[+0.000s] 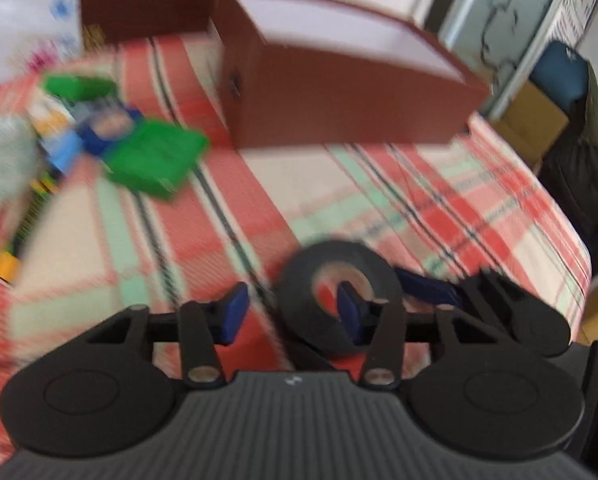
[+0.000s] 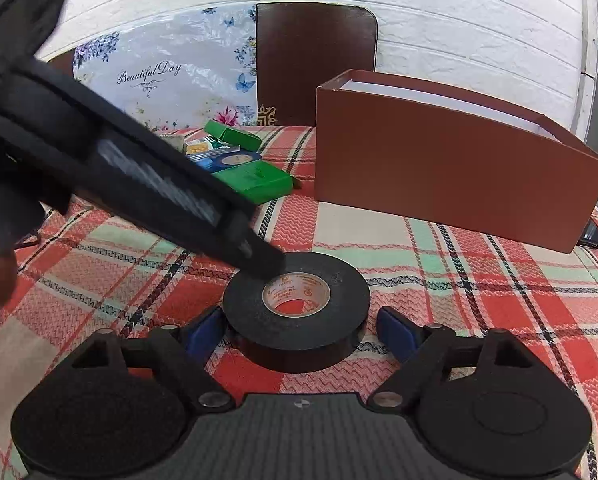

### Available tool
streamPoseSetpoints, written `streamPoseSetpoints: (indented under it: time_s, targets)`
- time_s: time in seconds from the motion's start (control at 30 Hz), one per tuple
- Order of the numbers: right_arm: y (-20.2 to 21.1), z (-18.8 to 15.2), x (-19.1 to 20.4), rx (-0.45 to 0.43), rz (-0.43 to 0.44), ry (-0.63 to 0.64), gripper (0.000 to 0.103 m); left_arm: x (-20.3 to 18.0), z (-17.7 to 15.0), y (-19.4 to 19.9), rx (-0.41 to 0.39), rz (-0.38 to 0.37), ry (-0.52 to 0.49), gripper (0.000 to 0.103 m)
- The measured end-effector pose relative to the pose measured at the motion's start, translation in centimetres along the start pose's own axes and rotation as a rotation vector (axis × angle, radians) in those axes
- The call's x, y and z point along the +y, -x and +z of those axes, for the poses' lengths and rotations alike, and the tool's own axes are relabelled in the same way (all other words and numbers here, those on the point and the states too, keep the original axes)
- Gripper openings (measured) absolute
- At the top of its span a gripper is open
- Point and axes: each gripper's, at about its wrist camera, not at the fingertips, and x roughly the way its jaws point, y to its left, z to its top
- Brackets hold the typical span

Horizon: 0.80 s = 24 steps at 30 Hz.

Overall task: Organize objects
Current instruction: 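Grasp the black tape roll with the left gripper and lift it, then carry the black tape roll into the brown box and open the left gripper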

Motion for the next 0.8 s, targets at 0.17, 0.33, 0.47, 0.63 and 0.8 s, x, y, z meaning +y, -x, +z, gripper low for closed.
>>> streamPoseSetpoints:
  time_s: [0.17, 0.33, 0.47, 0.63, 0.8]
  targets:
    - [0.2, -0.1, 0.4, -0.021, -0.008, 0.029, 0.076, -0.1, 0.3, 0.0, -0.008, 0.009, 0.015, 0.033]
    - [1.7, 0.2, 0.1, -0.134, -0.032, 0.005, 0.076, -1.4, 2.5, 2.4, -0.097, 0.010, -0.035, 0.033]
    - [2.1, 2.2, -0.9, -0.257, -0.068, -0.007, 0.076, -2.8, 5.8, 3.5, -0.190, 0.029, -0.091, 0.033]
    - [1.2, 6.3, -3.3, -0.359, -0.123, 0.006, 0.076, -4.2, 11.7, 3.1, -0.246, 0.013, -0.118, 0.033]
    - [-0.9, 9.6, -7.7, -0.374, -0.176, -0.029, 0.076, -6.5, 16.3, 0.7, -0.260, -0.015, -0.145, 0.033]
